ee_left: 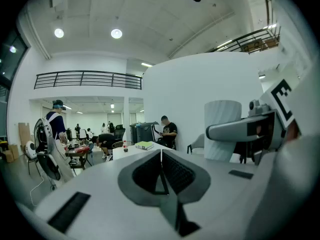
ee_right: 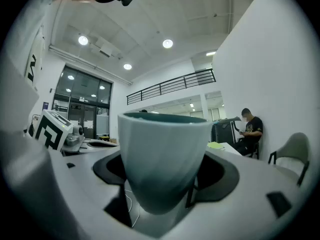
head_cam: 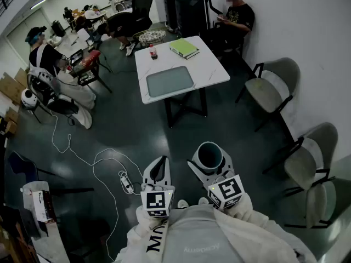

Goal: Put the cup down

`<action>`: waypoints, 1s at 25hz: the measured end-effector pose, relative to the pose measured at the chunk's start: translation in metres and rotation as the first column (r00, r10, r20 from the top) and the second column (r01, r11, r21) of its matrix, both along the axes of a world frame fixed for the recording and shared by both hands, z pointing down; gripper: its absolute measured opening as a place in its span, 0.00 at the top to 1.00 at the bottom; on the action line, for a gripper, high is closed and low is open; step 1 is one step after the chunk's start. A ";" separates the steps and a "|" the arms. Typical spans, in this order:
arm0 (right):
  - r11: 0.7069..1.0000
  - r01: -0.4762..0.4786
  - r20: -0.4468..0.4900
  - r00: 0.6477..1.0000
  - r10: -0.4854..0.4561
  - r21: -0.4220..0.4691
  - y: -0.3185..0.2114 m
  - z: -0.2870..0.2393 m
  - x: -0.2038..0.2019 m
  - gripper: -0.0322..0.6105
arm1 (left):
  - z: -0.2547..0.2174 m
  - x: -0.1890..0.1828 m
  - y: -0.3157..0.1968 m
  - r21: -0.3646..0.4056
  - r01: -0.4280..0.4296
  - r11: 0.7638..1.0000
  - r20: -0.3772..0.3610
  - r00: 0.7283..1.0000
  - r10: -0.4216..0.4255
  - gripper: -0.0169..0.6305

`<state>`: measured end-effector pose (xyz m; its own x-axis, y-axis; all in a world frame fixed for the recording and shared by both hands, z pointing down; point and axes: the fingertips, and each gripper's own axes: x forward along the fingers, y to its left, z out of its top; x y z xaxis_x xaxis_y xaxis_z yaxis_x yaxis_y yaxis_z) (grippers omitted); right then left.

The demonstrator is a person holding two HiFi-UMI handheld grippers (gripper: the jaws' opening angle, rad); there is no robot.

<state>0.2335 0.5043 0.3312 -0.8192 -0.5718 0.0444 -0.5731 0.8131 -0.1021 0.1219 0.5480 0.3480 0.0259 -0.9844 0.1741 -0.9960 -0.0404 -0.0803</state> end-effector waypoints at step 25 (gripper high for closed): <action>0.996 0.062 0.008 0.998 -0.061 -0.065 -0.023 0.023 0.039 0.37 | 0.021 0.040 -0.013 -0.033 0.032 0.999 -0.014 0.999 -0.033 0.95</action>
